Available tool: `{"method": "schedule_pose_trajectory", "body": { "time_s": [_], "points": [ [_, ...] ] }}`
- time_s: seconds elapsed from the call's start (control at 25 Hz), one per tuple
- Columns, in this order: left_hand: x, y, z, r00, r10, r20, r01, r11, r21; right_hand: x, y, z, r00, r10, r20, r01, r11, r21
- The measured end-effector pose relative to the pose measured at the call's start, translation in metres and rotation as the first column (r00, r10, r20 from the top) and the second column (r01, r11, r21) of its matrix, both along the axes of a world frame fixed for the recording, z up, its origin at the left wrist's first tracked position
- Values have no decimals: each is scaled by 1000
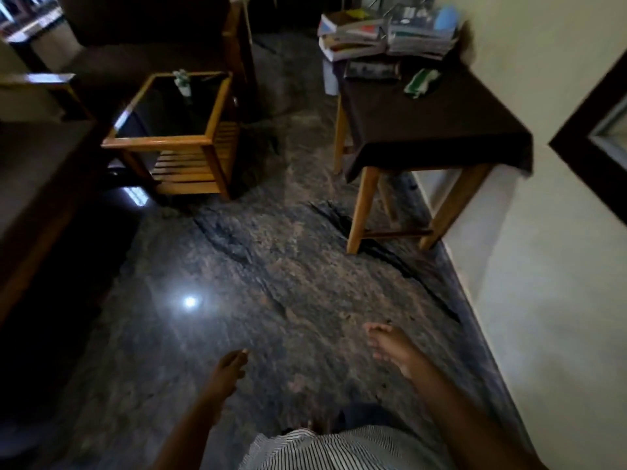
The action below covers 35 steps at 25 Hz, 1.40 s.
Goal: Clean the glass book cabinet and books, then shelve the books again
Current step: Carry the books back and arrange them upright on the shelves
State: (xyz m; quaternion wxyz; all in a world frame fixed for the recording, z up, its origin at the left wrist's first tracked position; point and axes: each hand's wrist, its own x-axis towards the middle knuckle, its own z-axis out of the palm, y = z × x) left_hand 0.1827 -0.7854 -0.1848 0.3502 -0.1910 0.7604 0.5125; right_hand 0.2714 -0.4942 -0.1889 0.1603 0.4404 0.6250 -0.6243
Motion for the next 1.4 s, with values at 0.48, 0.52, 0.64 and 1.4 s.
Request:
{"method": "schedule_pose_trajectory", "body": {
  "time_s": [0.48,0.52,0.64,1.4],
  "points": [
    [-406,204,40,949,-237,-206,281,935,217,-337,137,99,889,-328,-320,308,945,-114],
    [-443,228,49,936,-271,-225,319,923,215,-369,156,108,869,-353,-348,343,935,-93],
    [-539,289,72,897,-340,-282,410,879,245,-456,204,128,822,-423,-380,418,903,-102],
    [-903,648,102,28,-788,-616,956,202,-215,-839,395,106,-25,-995,-97,948,7,-318]
  ]
}}
